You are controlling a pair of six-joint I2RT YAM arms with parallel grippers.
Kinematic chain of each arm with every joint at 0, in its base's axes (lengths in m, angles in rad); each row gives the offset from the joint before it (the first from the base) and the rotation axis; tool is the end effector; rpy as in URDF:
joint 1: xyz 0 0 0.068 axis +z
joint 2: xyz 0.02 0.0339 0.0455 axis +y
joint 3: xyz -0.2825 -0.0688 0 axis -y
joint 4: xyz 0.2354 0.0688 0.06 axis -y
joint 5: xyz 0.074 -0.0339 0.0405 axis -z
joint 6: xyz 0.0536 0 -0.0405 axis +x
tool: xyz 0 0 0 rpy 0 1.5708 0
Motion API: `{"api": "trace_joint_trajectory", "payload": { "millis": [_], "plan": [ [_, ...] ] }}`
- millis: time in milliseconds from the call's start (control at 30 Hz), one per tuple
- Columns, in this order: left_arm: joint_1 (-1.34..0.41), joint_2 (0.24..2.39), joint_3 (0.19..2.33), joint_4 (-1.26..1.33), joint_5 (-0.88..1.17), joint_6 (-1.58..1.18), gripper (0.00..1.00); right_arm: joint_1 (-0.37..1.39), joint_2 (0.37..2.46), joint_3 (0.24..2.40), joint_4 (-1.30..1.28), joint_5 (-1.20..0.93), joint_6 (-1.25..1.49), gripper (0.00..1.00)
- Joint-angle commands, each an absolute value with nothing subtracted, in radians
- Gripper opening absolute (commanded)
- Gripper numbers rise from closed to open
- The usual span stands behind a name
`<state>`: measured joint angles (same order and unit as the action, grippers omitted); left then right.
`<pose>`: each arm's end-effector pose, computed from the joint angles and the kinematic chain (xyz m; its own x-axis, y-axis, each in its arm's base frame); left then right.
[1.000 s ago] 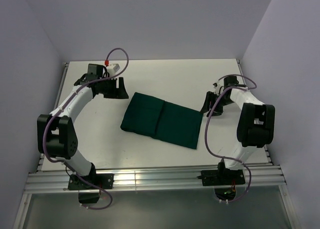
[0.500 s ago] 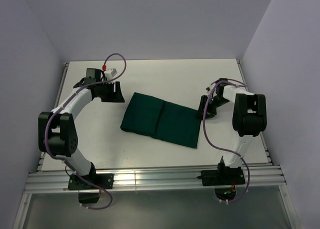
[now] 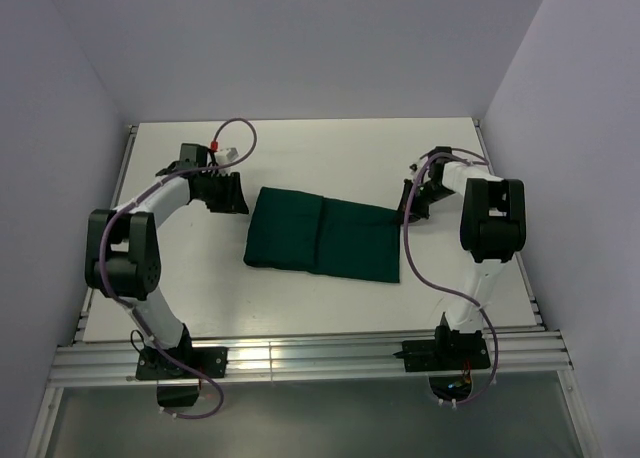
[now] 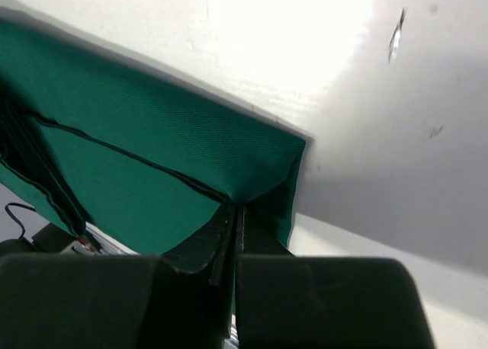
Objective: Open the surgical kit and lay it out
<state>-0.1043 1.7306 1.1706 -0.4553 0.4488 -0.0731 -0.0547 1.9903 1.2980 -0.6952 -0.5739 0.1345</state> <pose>0.3564 -0.0607 0.2143 -0.8662 0.0245 -0.4990 0.2588 0.8764 -0.4062 0.3773 0.0085 0.1504 -0.9800 0.1664 -0.1090 0.0792 0.8291 0.5534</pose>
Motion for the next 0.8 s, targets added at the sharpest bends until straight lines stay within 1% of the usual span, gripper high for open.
{"api": "trace_joint_trajectory", "payload": {
  "millis": [0,67,133,233,333,367,433,467,533,767],
  "plan": [
    [-0.107,1.798,1.219,-0.442,0.517,-0.103,0.52,-0.048,2.013,1.357,-0.670,-0.594,0.147,0.00],
    [-0.110,1.812,1.227,-0.437,0.551,-0.115,0.58,-0.048,2.014,1.362,-0.669,-0.592,0.152,0.00],
    [-0.115,1.833,1.233,-0.436,0.557,-0.126,0.58,-0.048,2.016,1.364,-0.667,-0.594,0.152,0.00],
    [-0.120,1.858,1.235,-0.423,0.563,-0.138,0.54,-0.048,2.017,1.364,-0.669,-0.597,0.149,0.00],
    [-0.123,1.881,1.239,-0.410,0.575,-0.147,0.44,-0.048,2.023,1.367,-0.669,-0.597,0.146,0.00],
    [-0.123,1.885,1.242,-0.403,0.578,-0.152,0.35,-0.048,2.025,1.368,-0.669,-0.598,0.147,0.00],
    [-0.123,1.902,1.250,-0.396,0.606,-0.158,0.25,-0.048,2.029,1.374,-0.669,-0.600,0.147,0.00],
    [-0.123,1.908,1.262,-0.393,0.615,-0.161,0.14,-0.048,2.032,1.377,-0.667,-0.600,0.149,0.00],
    [-0.123,1.931,1.278,-0.399,0.646,-0.166,0.00,-0.049,2.039,1.387,-0.663,-0.598,0.155,0.00],
    [-0.120,1.985,1.371,-0.370,0.655,-0.206,0.00,-0.049,2.078,1.442,-0.650,-0.591,0.175,0.00]
  ]
}}
